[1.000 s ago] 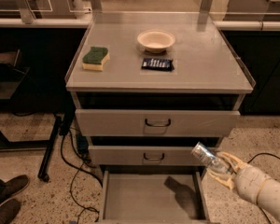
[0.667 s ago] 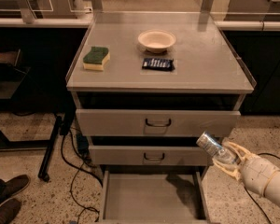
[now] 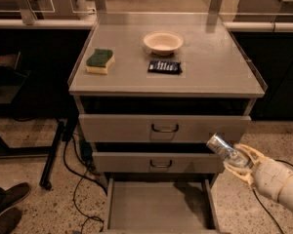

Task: Pick redbull can from bottom drawer and place on counter

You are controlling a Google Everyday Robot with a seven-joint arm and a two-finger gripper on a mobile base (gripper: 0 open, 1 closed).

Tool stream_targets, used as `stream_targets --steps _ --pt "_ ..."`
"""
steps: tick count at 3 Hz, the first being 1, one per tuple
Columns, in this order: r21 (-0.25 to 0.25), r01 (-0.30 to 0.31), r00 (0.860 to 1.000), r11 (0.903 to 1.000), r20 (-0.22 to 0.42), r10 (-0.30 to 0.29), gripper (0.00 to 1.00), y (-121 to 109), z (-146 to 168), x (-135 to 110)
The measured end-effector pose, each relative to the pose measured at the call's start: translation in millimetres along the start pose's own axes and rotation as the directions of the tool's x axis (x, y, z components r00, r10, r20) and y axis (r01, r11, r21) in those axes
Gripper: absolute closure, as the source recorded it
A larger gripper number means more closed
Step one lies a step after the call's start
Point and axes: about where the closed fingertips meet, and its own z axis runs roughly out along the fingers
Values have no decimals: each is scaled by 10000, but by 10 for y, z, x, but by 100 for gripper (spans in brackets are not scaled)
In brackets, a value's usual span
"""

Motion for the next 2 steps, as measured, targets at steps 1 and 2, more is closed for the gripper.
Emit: stream_targets --steps 1,2 --pt "636 483 9988 9968 98 -490 100 -352 -143 -264" --pt "1243 941 9950 9878 229 -977 100 -682 -292 -539"
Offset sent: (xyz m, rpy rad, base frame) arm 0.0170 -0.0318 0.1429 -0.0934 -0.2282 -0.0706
